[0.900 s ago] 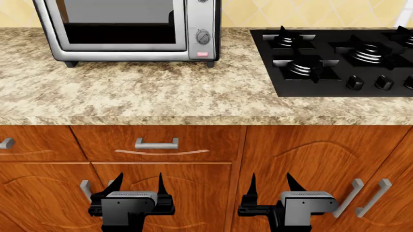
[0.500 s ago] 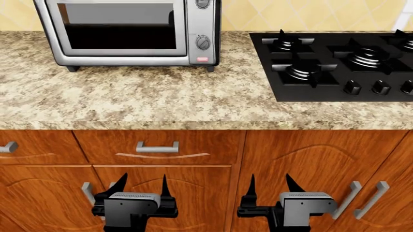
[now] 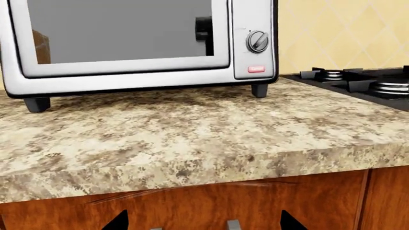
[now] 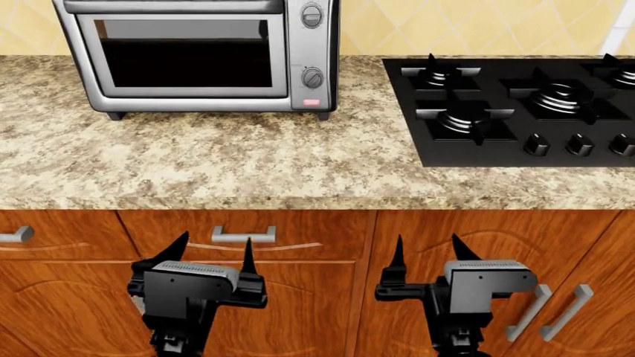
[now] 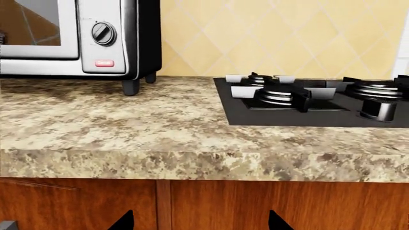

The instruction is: Open the toaster oven door.

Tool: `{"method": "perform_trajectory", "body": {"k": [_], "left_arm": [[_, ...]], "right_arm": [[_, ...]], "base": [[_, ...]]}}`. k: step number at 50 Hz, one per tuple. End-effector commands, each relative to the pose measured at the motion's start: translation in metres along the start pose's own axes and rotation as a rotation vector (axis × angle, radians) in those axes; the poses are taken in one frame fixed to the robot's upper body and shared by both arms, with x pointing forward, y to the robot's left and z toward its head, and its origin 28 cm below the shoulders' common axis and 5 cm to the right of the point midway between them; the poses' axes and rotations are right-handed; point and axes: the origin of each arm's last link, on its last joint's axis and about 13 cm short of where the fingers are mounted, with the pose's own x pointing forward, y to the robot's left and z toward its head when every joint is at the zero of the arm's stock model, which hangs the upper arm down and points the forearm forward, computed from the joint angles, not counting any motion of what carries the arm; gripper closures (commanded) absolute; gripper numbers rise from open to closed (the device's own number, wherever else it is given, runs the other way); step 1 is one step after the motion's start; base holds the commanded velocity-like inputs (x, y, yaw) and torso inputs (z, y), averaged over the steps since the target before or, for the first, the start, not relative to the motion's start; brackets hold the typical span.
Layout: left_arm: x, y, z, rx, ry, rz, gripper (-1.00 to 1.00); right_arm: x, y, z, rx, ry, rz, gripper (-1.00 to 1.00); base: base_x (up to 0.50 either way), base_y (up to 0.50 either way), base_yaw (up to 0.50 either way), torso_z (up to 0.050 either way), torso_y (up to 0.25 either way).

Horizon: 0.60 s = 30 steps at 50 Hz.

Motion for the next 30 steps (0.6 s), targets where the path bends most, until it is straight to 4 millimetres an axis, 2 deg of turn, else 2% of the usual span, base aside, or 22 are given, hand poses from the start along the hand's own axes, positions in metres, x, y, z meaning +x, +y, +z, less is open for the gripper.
{"method": "perform_trajectory", "body": {"k": [1,8,20,24,30], "left_arm": [[0.015,0.016,0.048,0.043,-0.045,-0.027,-1.0],[0.032,0.028,0.078,0.079,-0.072,-0.03,-1.0],[0.065,0.053,0.129,0.073,-0.111,0.015,-1.0],[0.07,0.06,0.136,0.084,-0.112,0.036,-1.0],[0.073,0.066,0.135,0.092,-0.109,0.064,-1.0]], "right_arm": [[0.024,-0.012,0.033,-0.023,-0.054,-0.004,-1.0],[0.043,-0.018,0.055,-0.041,-0.076,0.001,-1.0],[0.072,-0.034,0.1,-0.088,-0.113,-0.004,-1.0],[0.073,-0.04,0.107,-0.087,-0.117,-0.017,-1.0],[0.07,-0.045,0.111,-0.088,-0.123,-0.028,-1.0]], "base": [[0.0,0.0,0.0,0.05,0.0],[0.0,0.0,0.0,0.047,0.0],[0.0,0.0,0.0,0.0,0.0],[0.0,0.0,0.0,0.0,0.0],[0.0,0.0,0.0,0.0,0.0]]}}
